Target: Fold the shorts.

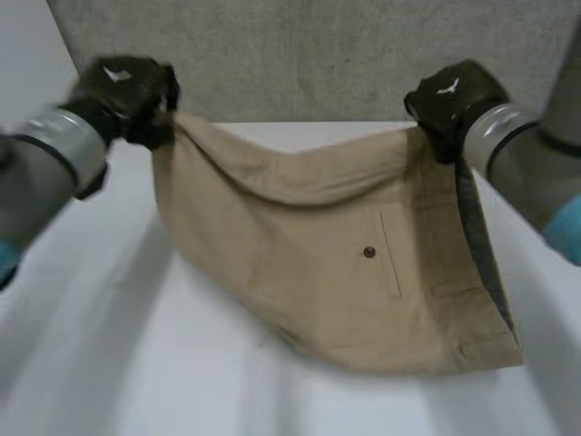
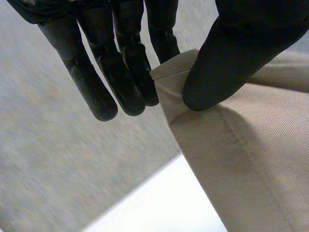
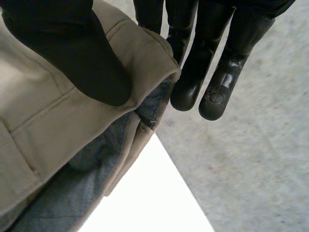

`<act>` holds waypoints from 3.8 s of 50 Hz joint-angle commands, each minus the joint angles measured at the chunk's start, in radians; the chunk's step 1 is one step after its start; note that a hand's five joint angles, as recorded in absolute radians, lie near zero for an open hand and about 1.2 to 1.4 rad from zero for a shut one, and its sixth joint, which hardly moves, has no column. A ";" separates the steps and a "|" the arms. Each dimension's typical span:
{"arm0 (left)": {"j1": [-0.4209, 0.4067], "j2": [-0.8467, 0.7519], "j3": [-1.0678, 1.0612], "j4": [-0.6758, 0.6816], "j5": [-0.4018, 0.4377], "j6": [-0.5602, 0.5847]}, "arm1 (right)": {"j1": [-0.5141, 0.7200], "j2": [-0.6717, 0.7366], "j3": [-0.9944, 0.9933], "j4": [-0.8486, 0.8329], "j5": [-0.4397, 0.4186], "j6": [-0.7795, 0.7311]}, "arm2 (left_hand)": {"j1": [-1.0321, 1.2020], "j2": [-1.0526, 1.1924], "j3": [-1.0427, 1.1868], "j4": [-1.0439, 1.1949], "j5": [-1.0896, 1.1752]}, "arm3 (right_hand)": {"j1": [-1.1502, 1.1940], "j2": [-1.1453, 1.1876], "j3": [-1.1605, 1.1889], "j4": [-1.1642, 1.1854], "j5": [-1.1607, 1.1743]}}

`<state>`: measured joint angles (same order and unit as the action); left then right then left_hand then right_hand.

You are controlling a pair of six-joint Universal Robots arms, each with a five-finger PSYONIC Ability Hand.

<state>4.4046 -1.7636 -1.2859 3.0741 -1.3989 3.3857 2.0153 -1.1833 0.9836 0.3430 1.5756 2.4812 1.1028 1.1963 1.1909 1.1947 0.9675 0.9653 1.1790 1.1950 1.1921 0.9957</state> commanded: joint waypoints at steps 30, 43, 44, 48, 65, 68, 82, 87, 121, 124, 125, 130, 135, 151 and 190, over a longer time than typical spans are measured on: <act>-0.050 0.027 -0.279 0.408 -0.200 -0.029 | 0.003 0.040 0.184 -0.371 -0.149 0.113 | 0.293 0.200 0.205 0.202 0.254 | 0.431 0.217 0.201 0.204 0.226; -0.062 0.021 -0.570 0.376 -0.189 -0.028 | -0.060 0.206 0.241 -0.131 -0.200 0.133 | 0.293 0.200 0.205 0.202 0.254 | 0.431 0.217 0.201 0.204 0.226; -0.063 0.023 -0.578 0.373 -0.187 -0.028 | -0.061 0.206 0.247 -0.134 -0.200 0.140 | 0.293 0.200 0.205 0.202 0.254 | 0.431 0.217 0.201 0.204 0.226; -0.065 0.026 -0.605 0.370 -0.173 -0.029 | -0.073 0.202 0.309 -0.171 -0.207 0.220 | 0.293 0.200 0.205 0.202 0.254 | 0.431 0.217 0.201 0.204 0.226; -0.040 0.018 -0.569 0.376 -0.170 -0.028 | -0.102 -0.041 0.616 -0.361 -0.216 0.410 | 0.293 0.200 0.205 0.202 0.254 | -0.143 -0.357 -0.373 -0.370 -0.348; -0.037 0.012 -0.550 0.376 -0.170 -0.029 | -0.102 -0.103 0.673 -0.366 -0.221 0.397 | 0.293 0.200 0.205 0.202 0.254 | -0.135 -0.348 -0.364 -0.361 -0.340; -0.037 -0.040 -0.498 0.382 -0.173 -0.029 | -0.086 -0.335 0.952 -0.458 -0.264 0.255 | 0.293 0.200 0.205 0.202 0.254 | -0.049 -0.263 -0.279 -0.276 -0.254; -0.042 -0.051 -0.483 0.382 -0.175 -0.031 | -0.084 -0.300 0.981 -0.470 -0.267 0.251 | 0.293 0.200 0.205 0.202 0.254 | -0.064 -0.278 -0.294 -0.291 -0.269; -0.037 -0.109 -0.426 0.382 -0.175 -0.031 | -0.053 0.198 0.604 -0.610 -0.190 0.260 | 0.293 0.200 0.205 0.202 0.254 | -0.279 -0.492 -0.508 -0.505 -0.483; -0.037 -0.114 -0.420 0.382 -0.175 -0.031 | -0.053 0.215 0.586 -0.610 -0.186 0.260 | 0.293 0.200 0.205 0.202 0.254 | -0.267 -0.480 -0.496 -0.494 -0.472; -0.039 -0.117 -0.420 0.382 -0.175 -0.031 | -0.046 0.227 0.569 -0.610 -0.178 0.260 | 0.293 0.200 0.205 0.202 0.254 | -0.258 -0.472 -0.488 -0.485 -0.463; -0.039 -0.128 -0.415 0.382 -0.175 -0.031 | -0.032 0.267 0.518 -0.604 -0.157 0.260 | 0.293 0.200 0.205 0.202 0.254 | -0.232 -0.445 -0.461 -0.458 -0.436; -0.037 -0.129 -0.414 0.382 -0.175 -0.029 | -0.030 0.295 0.478 -0.598 -0.149 0.258 | 0.293 0.200 0.205 0.202 0.254 | -0.202 -0.416 -0.432 -0.429 -0.407; -0.037 -0.149 -0.400 0.384 -0.175 -0.029 | -0.032 0.361 0.399 -0.587 -0.147 0.257 | 0.293 0.200 0.205 0.202 0.254 | 0.053 -0.161 -0.177 -0.174 -0.152; -0.004 0.232 -0.543 0.011 -0.169 -0.009 | -0.061 -0.165 0.446 -0.019 -0.154 0.136 | 0.293 0.200 0.205 0.202 0.254 | 0.431 0.217 0.201 0.204 0.226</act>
<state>4.3843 -1.7173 -1.7569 3.2836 -1.5743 3.3652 1.9642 -1.2215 1.3932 0.1628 1.4326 2.6999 1.1030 1.1978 1.1917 1.1953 0.9675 0.9388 1.1728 1.1779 1.1908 0.9786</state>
